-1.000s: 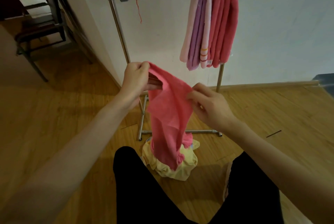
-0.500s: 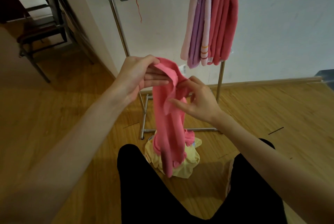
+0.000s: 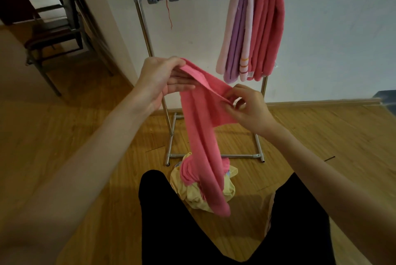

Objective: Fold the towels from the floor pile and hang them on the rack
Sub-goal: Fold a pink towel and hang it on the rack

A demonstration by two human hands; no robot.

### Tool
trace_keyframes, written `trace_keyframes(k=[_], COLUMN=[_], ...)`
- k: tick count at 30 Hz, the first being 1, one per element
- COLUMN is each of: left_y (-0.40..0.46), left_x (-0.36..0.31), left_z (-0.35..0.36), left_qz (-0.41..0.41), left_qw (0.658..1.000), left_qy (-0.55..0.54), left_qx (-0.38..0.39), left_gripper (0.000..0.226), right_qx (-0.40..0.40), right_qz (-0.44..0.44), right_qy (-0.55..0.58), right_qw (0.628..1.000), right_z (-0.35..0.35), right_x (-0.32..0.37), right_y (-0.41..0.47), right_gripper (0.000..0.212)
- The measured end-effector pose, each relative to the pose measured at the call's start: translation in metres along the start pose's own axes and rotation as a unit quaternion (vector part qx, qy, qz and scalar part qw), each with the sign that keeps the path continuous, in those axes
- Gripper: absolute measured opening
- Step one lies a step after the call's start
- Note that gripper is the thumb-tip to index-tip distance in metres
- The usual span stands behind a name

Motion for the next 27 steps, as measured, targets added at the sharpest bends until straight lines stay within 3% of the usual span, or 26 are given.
trace_keyframes(k=[5, 11, 20, 24, 27], left_y=[0.002, 0.003, 0.014, 0.017, 0.018], left_x=[-0.009, -0.031, -0.084, -0.081, -0.058], left_z=[-0.007, -0.012, -0.018, -0.012, -0.005], left_qz=[0.023, 0.087, 0.226, 0.183, 0.098], left_qw=[1.0, 0.986, 0.889, 0.866, 0.845], left_qy=[0.011, 0.138, 0.395, 0.465, 0.519], left_qx=[-0.013, -0.027, -0.049, 0.005, 0.088], left_gripper=[0.015, 0.019, 0.025, 0.02, 0.019], right_qx=[0.002, -0.001, -0.011, 0.028, 0.074], right_qz=[-0.017, -0.032, -0.108, -0.097, -0.08], right_qy=[-0.008, -0.014, 0.007, -0.008, -0.002], right_qw=[1.0, 0.999, 0.994, 0.995, 0.994], right_z=[-0.021, -0.043, -0.072, -0.072, -0.062], right_x=[-0.004, 0.003, 0.039, 0.028, 0.015], right_y=[0.012, 0.035, 0.061, 0.059, 0.049], right_gripper=[0.005, 0.009, 0.021, 0.011, 0.02])
Point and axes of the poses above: each hand's wrist, its own y-axis towards the middle knuckle, its own z-axis out of the palm, x = y × z, the point moved 9 cm from there along y, towards the middle knuckle, and after that the axes turned 4 degrees about -y, right-handed, at the moved point
